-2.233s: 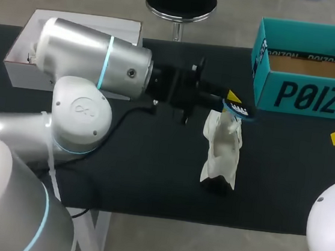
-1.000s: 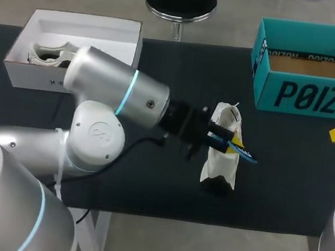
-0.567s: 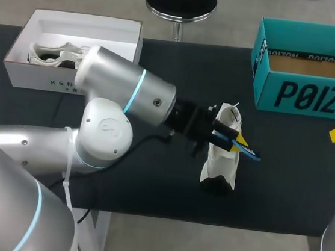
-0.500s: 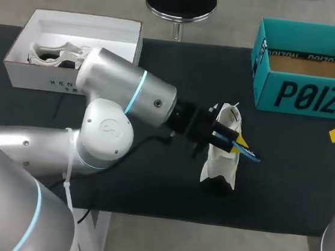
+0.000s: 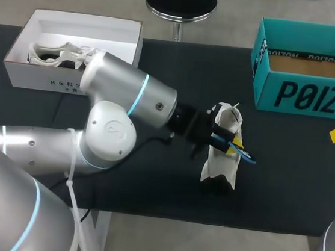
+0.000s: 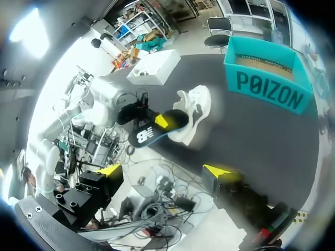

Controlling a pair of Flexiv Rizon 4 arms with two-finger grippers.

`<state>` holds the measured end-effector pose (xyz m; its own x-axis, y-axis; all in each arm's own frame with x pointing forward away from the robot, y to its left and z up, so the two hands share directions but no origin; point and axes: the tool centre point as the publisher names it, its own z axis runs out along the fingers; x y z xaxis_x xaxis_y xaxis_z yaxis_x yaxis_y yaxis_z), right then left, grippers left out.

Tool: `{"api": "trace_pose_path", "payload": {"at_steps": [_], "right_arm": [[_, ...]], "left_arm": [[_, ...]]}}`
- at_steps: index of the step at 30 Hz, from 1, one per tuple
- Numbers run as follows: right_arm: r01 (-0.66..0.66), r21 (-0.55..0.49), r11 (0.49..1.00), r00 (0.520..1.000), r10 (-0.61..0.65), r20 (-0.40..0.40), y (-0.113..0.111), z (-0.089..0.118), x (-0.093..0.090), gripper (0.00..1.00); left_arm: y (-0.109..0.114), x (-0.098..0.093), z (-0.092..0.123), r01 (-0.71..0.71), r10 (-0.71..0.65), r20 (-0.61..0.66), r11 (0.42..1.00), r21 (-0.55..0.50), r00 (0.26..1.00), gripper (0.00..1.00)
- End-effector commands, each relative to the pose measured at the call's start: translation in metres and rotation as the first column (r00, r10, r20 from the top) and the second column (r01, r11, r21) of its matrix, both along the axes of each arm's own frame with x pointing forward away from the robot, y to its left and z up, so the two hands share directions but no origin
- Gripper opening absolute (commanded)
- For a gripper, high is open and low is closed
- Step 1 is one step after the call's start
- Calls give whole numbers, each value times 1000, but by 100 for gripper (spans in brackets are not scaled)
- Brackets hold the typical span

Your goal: Take the shoe out of the shoebox, open the shoe tongue, remove and reinsert the insole, then place the shoe into the shoebox

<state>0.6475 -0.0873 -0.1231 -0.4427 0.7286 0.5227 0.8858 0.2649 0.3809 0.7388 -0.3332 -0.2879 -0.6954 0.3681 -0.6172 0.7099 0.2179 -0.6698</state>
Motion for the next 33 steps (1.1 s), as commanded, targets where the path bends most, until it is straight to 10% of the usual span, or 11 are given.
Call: {"api": "trace_pose_path", "payload": {"at_steps": [1,26,27,28,33], "right_arm": [[27,11,1000,999,-27,33,-1,-1,-11,100],[27,11,1000,999,-27,33,-1,-1,-11,100],[27,11,1000,999,-27,33,-1,-1,-11,100],[27,11,1000,999,-27,33,-1,-1,-11,100],[27,11,1000,999,-27,33,-1,-1,-11,100]], "left_arm": [[-8,5,-10,-7,6,16,1000,8,1000,0],[2,54,-52,-67,64,57,996,55,996,0],[2,53,-49,-65,62,61,996,55,996,7],[2,51,-47,-63,60,64,996,58,996,36],[3,43,-38,-50,47,63,998,50,997,53]]}}
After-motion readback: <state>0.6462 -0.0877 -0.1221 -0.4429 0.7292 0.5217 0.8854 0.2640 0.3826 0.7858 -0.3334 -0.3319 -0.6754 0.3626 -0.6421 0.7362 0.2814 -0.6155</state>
